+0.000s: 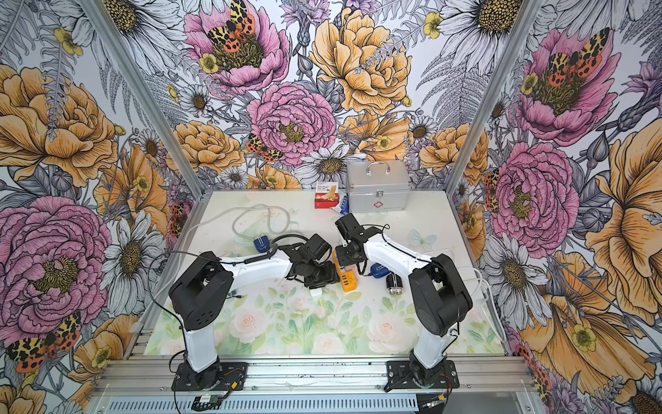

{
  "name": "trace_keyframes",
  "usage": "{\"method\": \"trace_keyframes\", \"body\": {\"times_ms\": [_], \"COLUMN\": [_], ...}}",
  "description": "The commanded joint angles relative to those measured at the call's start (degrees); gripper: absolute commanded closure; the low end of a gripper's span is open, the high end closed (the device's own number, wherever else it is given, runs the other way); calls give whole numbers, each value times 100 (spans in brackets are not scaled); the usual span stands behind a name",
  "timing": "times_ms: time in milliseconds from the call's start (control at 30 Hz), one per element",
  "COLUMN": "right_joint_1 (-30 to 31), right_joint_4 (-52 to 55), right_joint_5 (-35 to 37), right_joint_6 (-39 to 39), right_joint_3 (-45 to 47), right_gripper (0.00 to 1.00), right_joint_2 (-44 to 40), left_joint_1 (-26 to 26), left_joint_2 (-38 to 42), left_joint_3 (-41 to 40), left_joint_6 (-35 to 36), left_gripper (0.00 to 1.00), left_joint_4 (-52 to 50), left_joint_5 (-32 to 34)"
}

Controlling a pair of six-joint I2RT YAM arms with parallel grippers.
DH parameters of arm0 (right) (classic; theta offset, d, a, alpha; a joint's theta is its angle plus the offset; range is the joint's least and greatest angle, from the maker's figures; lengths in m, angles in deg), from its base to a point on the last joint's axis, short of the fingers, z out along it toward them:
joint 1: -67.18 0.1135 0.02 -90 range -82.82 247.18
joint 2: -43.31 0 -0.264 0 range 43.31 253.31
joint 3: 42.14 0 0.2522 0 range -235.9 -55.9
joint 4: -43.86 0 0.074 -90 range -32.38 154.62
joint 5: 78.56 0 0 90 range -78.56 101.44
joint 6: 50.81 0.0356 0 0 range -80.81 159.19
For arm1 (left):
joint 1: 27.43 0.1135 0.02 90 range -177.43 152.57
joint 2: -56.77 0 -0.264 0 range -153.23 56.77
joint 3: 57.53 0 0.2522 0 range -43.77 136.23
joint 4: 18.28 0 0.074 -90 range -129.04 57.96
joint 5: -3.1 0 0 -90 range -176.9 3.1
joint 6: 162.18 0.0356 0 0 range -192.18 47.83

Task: Unplug the electric shaver
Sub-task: Remove the plug from the socket.

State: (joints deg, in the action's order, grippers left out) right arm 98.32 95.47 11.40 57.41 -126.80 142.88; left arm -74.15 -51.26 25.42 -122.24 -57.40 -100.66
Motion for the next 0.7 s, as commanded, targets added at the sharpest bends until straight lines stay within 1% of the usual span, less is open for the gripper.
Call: {"method": "trace_keyframes", "body": {"times_ms": [0,167,467,667], "right_joint_1": [-20,-20,-28,-29], "right_joint_4": [-128,-128,-128,-128], "right_joint_5": [-8,-48,-106,-155], "right_joint_6": [120,156,299,510], "right_joint_3": [14,-10,-1,27], "right_gripper": [88,88,88,88], "right_joint_2": [-17,1,-1,23], "left_joint_1": [-57,-117,-277,-281], "left_joint_2": [247,252,-97,-272], "left_joint_3": [-305,-728,-503,-572], "left_joint_6": [-250,-649,-592,-686], "left_gripper": [37,34,30,29], "left_joint_4": [929,1883,1552,1291], "left_joint_5": [-211,-329,-271,-241]}}
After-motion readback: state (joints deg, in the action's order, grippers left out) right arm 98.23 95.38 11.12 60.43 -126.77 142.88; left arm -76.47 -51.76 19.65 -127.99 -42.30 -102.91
